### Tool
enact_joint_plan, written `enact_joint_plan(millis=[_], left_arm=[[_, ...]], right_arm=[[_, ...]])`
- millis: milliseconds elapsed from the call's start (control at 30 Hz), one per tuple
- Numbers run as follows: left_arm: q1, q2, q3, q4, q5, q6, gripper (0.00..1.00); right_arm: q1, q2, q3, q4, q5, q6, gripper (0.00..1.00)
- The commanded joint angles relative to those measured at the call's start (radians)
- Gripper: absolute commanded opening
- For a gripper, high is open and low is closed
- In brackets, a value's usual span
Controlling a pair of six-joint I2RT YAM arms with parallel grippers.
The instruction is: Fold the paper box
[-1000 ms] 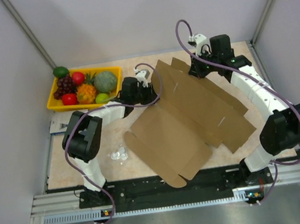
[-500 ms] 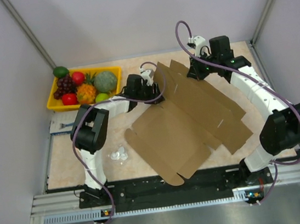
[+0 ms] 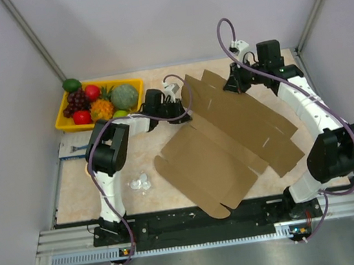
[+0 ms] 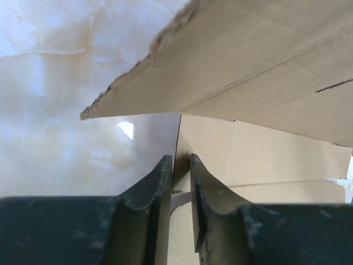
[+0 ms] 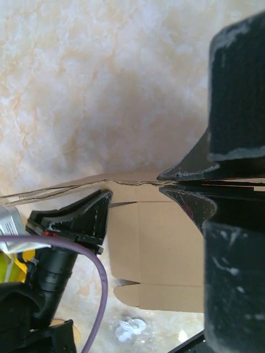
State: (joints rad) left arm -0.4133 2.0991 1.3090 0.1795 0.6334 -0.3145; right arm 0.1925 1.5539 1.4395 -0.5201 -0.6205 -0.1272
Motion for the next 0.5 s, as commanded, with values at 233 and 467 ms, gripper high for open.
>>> enact_joint_plan(millis=[233, 467], left_arm=[[-0.053, -0.22, -0.304, 0.408, -0.153, 0.084, 0.0], [-0.104, -0.309, -0.428, 0.48, -0.316, 0.13, 0.0]], right_arm=[[-0.061, 0.034, 0.025, 0.103, 0.084, 0.106, 0.0], [-0.071, 0.029, -0.005, 0.137, 0.228, 0.222, 0.0]])
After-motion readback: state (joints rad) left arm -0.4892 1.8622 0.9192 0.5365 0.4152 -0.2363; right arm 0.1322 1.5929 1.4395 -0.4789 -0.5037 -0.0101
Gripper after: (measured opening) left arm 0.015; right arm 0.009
